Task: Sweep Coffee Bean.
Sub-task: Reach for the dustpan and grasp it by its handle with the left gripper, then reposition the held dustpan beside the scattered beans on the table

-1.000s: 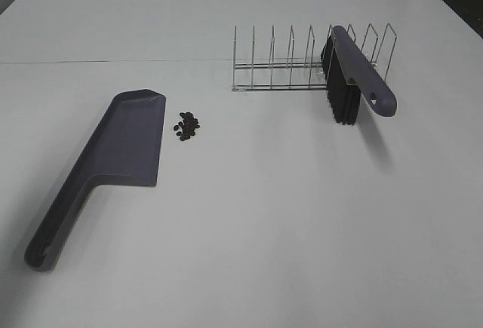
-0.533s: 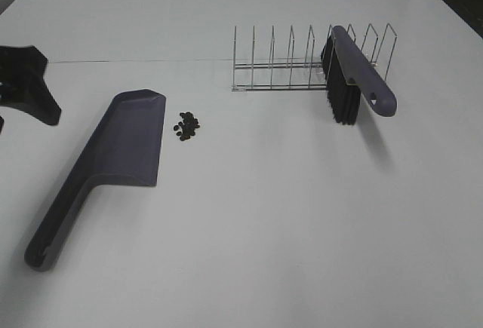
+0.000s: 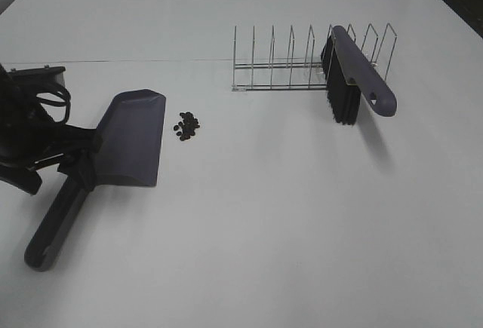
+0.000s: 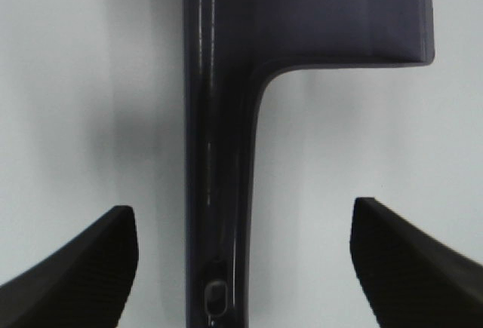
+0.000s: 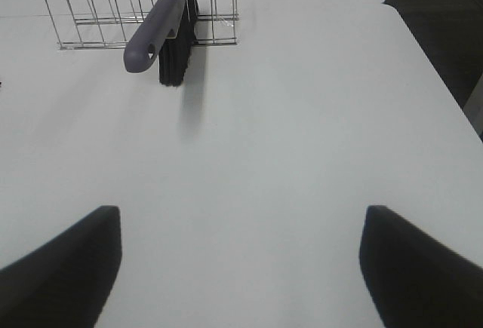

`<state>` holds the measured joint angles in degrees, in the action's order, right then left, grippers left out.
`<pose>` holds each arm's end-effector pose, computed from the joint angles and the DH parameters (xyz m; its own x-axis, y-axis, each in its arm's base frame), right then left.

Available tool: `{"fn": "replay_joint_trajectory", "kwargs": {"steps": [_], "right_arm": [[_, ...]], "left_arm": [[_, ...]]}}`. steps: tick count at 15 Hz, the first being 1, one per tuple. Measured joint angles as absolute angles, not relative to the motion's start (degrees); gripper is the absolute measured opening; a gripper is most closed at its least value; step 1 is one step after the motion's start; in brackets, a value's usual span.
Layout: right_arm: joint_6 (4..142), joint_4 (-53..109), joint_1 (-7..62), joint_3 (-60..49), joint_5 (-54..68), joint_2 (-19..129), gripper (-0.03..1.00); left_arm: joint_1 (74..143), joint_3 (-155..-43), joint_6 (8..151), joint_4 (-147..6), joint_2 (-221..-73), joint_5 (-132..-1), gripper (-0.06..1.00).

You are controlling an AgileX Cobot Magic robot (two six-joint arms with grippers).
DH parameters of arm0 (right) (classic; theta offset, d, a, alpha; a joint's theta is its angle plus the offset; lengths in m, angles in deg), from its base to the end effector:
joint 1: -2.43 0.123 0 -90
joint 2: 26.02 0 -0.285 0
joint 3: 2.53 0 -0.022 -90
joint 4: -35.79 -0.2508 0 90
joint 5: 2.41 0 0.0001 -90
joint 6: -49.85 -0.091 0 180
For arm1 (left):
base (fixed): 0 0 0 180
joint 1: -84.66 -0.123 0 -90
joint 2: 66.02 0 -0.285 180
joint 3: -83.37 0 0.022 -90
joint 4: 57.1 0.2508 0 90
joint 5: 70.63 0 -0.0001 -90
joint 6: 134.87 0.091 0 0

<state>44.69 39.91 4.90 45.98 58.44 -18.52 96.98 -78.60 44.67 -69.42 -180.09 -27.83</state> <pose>-0.0056 -0.0060 0.2776 -0.4490 0.0355 -0.8928 0.0377 0.9991 0.0208 0.3157 -0.0825 0.1418 -0.9960 0.0492 -0.0751 0.0607 0.9854 -0.1589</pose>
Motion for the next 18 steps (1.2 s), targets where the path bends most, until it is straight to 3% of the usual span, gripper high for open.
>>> {"fn": "replay_joint_trajectory", "kwargs": {"steps": [9,11,13,14,18], "right_arm": [[44.7,39.9,4.9,46.0,58.4,-18.5,0.76],[44.7,39.9,4.9,46.0,58.4,-18.5,0.76],[44.7,39.9,4.9,46.0,58.4,-18.5,0.76],[44.7,39.9,4.9,46.0,58.4,-18.5,0.76],[44.7,39.9,4.9,46.0,58.4,-18.5,0.76]], "left_arm": [[98.4,-80.3,42.9,-66.4,-188.9,-32.6,0.73],[98.4,-80.6,42.9,-66.0,-189.3,-32.6,0.66],[98.4,-80.6,42.4,-65.7,-189.3,-32.6,0.4],[98.4,-80.6,41.9,-65.8,-189.3,-32.6,0.34],[98.4,-80.6,41.9,-65.8,-188.9,-32.3,0.35]]}}
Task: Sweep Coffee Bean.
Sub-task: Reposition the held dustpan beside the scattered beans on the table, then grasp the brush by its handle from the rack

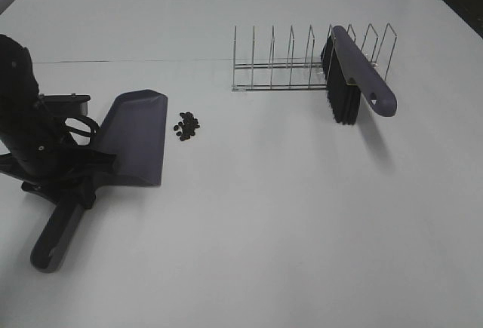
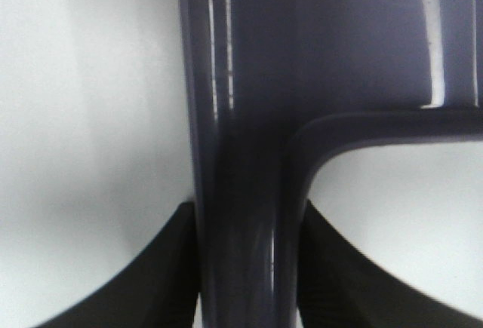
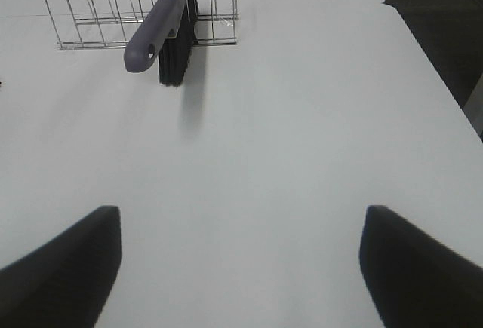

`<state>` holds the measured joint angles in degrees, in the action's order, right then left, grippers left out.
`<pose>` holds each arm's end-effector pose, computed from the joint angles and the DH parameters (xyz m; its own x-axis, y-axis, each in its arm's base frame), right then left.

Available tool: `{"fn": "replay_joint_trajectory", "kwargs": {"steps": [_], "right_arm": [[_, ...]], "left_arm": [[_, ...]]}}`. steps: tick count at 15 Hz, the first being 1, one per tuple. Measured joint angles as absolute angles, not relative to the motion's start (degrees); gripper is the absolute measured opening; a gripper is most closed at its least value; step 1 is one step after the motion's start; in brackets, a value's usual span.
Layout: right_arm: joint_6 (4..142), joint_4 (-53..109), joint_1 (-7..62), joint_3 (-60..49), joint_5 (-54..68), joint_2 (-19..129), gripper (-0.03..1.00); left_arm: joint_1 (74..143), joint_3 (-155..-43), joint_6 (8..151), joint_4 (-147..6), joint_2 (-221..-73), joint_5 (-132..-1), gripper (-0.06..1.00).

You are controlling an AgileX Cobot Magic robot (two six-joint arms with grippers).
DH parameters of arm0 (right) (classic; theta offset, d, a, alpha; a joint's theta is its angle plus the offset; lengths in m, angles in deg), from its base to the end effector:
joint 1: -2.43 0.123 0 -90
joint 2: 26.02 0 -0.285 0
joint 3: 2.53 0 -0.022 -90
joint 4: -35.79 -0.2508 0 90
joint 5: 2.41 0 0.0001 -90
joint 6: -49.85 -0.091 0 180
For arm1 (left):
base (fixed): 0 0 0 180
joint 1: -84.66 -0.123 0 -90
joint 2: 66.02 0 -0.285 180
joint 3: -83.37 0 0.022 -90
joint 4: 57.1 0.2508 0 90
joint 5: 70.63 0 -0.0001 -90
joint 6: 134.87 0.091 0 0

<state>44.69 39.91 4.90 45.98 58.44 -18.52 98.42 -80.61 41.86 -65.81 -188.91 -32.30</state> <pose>-0.0056 -0.0060 0.2776 -0.4490 0.0355 -0.8928 0.0377 0.9991 0.0208 0.3291 -0.0894 0.0973 -0.9973 0.0641 -0.0365 0.0675 0.9925 -0.1018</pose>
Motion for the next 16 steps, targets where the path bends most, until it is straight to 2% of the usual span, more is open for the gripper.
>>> {"fn": "replay_joint_trajectory", "kwargs": {"steps": [16], "right_arm": [[44.7,40.8,4.9,46.0,58.4,-18.5,0.76]], "left_arm": [[98.4,-80.2,41.6,-65.5,-184.2,-30.9,0.35]]}}
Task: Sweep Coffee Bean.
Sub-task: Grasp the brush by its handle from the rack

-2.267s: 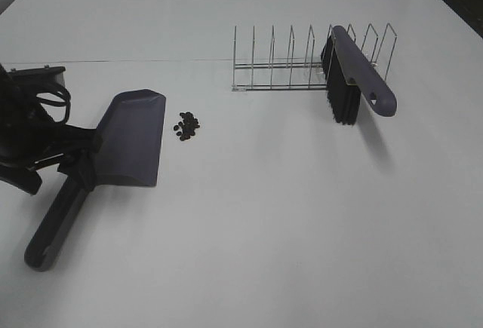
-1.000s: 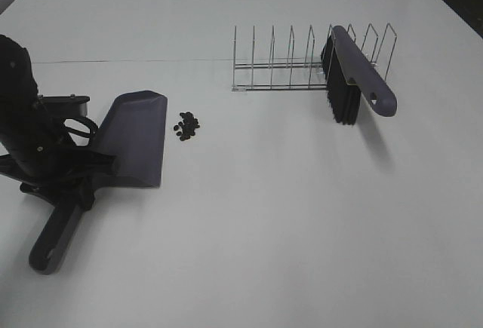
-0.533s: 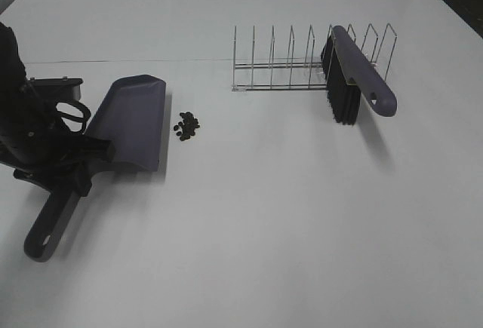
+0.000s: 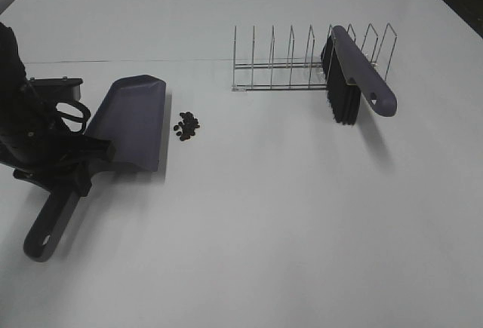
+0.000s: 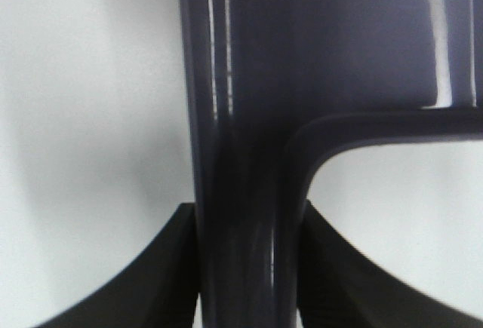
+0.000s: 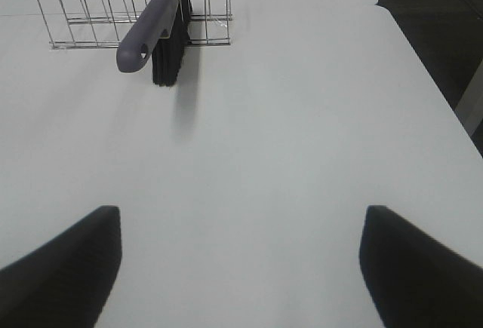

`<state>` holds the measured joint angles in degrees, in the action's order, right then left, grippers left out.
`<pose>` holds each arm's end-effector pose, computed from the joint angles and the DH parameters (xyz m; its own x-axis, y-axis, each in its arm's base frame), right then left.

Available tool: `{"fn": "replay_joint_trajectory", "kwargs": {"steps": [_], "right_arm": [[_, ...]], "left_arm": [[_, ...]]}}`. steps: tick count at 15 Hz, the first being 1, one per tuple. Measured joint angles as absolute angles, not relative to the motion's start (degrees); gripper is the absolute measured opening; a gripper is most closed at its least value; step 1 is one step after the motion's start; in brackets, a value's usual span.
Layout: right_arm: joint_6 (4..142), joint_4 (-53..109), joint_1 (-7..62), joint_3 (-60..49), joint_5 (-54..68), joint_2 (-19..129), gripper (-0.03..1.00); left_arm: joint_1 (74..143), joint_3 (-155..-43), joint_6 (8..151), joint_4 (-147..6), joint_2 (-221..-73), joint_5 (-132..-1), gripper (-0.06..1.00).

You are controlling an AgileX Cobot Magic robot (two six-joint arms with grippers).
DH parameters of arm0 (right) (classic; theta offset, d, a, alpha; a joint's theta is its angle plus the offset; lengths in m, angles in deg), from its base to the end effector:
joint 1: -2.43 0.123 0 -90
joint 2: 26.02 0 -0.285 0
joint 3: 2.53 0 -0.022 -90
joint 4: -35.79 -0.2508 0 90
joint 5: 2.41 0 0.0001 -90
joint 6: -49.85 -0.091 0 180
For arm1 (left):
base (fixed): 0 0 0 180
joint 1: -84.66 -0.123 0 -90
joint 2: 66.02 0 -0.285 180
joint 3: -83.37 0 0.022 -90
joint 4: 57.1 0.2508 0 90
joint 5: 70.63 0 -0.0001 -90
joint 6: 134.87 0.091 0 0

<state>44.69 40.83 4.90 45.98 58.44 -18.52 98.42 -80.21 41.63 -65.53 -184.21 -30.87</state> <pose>-0.0056 -0.0072 0.2777 -0.4482 0.0277 -0.8935 0.0466 0.9989 0.0075 0.3262 -0.0887 0.1236 -0.9942 0.0655 -0.0856 0.0747 0.9911 -0.1098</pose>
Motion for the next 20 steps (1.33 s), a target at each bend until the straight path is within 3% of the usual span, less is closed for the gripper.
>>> {"fn": "replay_joint_trajectory", "kwargs": {"steps": [5,12,13,18,20], "right_arm": [[48.1,40.8,4.9,45.1,55.9,-14.0,0.74],[58.8,34.6,4.9,35.8,41.3,16.6,0.74],[59.9,32.8,6.0,29.3,40.7,27.8,0.74],[59.6,35.0,16.2,7.5,42.6,54.8,0.74],[58.0,35.2,17.3,-0.5,47.1,63.1,0.74]], "left_arm": [[98.4,-80.2,41.6,-65.5,-184.2,-30.9,0.35],[98.4,-80.2,41.6,-65.5,-184.2,-30.9,0.35],[98.4,-80.2,41.6,-65.5,-184.2,-30.9,0.35],[98.4,-80.2,41.6,-65.5,-184.2,-30.9,0.35],[98.4,-80.2,41.6,-65.5,-184.2,-30.9,0.35]]}}
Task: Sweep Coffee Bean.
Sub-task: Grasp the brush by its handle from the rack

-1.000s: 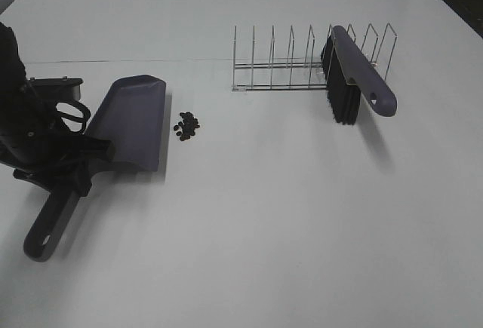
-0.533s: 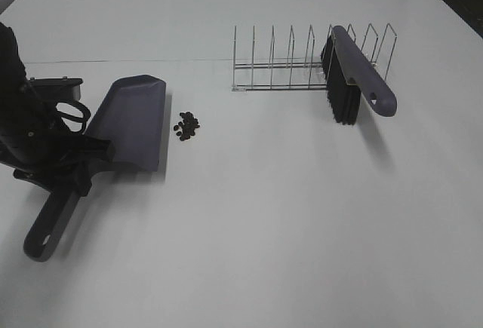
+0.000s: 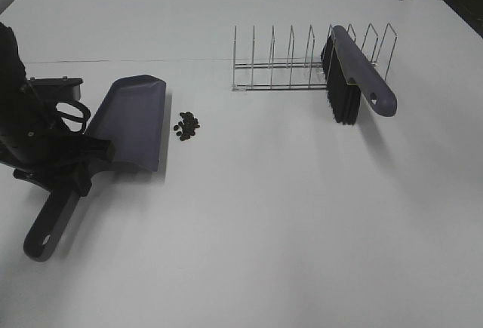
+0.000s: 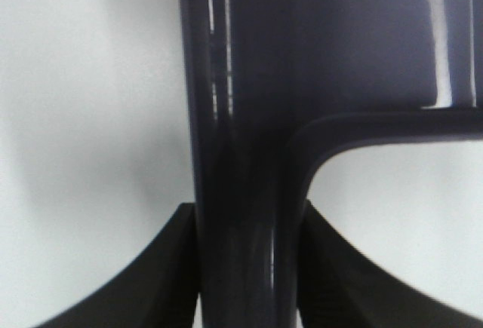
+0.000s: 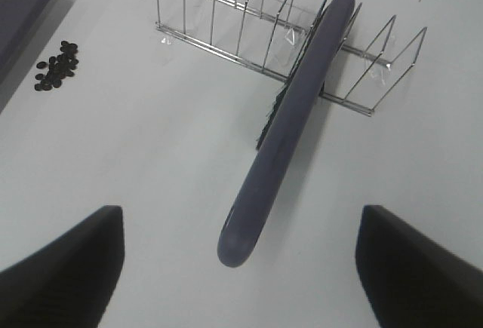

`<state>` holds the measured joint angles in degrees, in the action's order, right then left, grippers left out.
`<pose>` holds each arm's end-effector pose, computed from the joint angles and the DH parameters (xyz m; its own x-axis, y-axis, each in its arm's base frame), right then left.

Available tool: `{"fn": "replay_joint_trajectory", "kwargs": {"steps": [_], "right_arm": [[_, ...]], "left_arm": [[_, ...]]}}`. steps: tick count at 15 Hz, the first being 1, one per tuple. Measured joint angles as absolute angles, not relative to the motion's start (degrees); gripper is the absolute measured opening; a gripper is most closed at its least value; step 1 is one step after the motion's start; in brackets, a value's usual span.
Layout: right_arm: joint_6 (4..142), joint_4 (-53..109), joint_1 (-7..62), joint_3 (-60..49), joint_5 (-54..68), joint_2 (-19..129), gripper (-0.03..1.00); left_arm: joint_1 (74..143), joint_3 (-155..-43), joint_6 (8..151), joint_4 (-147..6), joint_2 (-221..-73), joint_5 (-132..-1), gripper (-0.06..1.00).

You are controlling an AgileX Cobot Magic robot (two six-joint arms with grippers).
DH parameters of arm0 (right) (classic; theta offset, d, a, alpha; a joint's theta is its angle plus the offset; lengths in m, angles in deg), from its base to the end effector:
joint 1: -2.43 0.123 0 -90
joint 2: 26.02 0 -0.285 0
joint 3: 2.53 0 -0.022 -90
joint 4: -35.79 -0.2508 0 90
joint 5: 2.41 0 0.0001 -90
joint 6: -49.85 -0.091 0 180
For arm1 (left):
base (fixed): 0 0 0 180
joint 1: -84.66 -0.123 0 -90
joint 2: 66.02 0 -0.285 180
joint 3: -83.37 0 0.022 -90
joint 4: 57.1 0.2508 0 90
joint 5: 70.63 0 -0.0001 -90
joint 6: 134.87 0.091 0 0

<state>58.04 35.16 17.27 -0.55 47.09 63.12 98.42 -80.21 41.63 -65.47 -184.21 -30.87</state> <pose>0.2942 0.0787 0.3547 -0.7049 -0.3268 -0.6295 -0.3600 0.9296 -0.0795 0.3262 -0.0886 0.1236 -0.9941 0.0663 -0.0858 0.0755 0.9912 -0.1091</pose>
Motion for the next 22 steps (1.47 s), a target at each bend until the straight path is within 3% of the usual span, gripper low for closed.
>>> {"fn": "replay_joint_trajectory", "kwargs": {"steps": [4,9,14,18,22], "right_arm": [[54.6,35.8,17.4,-21.1,59.7,82.4,0.73],[49.8,39.3,17.4,-45.8,64.2,105.1,0.69],[48.1,40.9,15.2,-54.5,65.7,115.3,0.69],[48.0,36.1,10.7,-55.1,65.3,118.1,0.69],[48.8,33.4,10.5,-55.1,63.5,118.6,0.68]], "left_arm": [[98.4,-80.2,41.6,-65.5,-184.2,-30.9,0.35],[98.4,-80.2,41.6,-65.5,-184.2,-31.8,0.35],[98.4,-80.2,41.6,-65.4,-184.2,-32.0,0.35],[98.4,-80.2,41.7,-65.1,-184.2,-32.2,0.35],[98.4,-80.2,41.7,-65.0,-184.2,-32.2,0.35]]}}
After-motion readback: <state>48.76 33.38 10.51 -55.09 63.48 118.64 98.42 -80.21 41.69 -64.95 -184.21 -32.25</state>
